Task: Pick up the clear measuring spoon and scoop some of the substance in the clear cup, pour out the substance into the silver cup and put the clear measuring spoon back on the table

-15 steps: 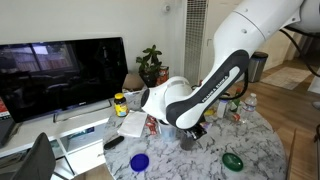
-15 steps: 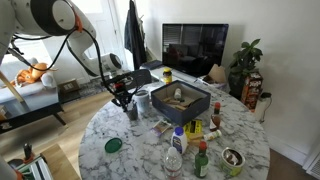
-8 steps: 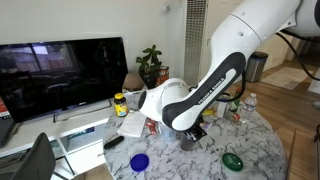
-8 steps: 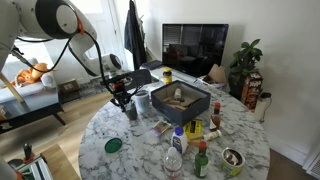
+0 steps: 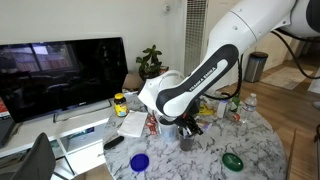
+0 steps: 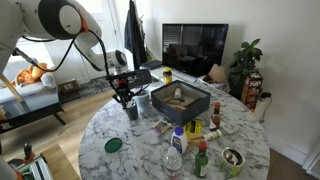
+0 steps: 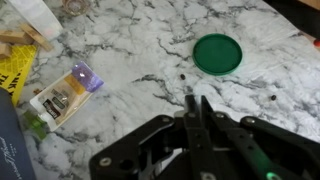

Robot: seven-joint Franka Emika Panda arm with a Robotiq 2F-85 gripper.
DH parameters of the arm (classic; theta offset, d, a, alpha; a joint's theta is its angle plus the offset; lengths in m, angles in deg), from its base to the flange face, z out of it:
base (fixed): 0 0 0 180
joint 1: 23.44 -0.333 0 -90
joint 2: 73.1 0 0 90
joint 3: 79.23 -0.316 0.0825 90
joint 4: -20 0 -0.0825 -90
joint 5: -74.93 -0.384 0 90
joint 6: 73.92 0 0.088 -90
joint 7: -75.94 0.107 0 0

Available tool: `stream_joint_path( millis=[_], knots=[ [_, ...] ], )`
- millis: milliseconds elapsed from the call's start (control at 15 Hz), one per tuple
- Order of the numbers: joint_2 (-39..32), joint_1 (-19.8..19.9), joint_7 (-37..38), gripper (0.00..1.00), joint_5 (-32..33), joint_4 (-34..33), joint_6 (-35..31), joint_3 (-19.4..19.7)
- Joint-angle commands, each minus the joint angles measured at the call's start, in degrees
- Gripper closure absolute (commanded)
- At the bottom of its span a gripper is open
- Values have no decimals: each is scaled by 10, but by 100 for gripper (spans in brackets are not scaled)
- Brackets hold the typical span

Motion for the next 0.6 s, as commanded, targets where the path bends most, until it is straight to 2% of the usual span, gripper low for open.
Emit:
stream_joint_path(
  millis=[0, 533],
  knots=[
    [-15, 26, -40, 99, -36, -16, -7, -14],
    [-1, 83, -135, 99, -115, -11, -10, -29]
  ],
)
